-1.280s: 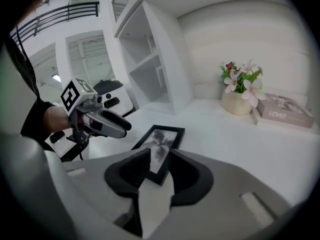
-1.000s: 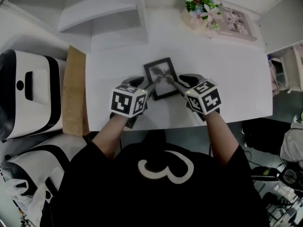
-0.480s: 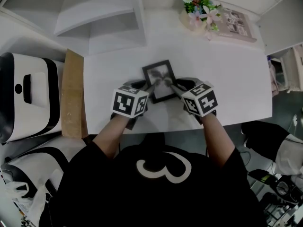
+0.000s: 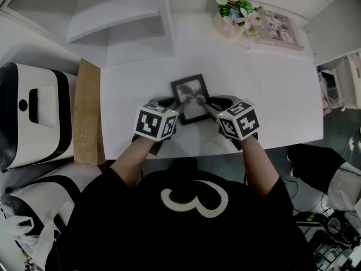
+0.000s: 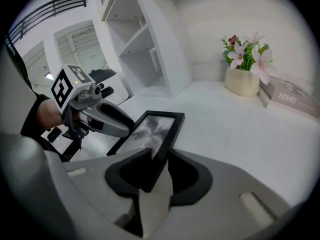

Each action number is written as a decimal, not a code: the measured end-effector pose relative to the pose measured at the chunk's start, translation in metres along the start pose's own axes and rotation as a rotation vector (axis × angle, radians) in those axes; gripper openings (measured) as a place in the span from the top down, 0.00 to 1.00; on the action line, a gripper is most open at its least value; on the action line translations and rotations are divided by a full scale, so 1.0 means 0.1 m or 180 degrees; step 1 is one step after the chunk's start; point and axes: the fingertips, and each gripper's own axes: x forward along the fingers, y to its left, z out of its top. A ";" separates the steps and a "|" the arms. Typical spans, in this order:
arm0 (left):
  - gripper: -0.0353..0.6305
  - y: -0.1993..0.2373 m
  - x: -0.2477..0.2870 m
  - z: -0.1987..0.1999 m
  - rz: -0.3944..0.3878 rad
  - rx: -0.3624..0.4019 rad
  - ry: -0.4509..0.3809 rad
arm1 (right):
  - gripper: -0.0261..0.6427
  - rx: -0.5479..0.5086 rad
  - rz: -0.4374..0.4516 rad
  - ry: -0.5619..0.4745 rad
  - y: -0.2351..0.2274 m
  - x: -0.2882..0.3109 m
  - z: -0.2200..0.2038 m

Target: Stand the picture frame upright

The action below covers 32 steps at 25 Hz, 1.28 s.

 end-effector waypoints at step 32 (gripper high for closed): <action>0.75 -0.86 -0.46 -0.99 0.0064 -0.0011 0.0026 | 0.79 0.0285 -0.0017 -0.0121 0.87 -0.56 -1.01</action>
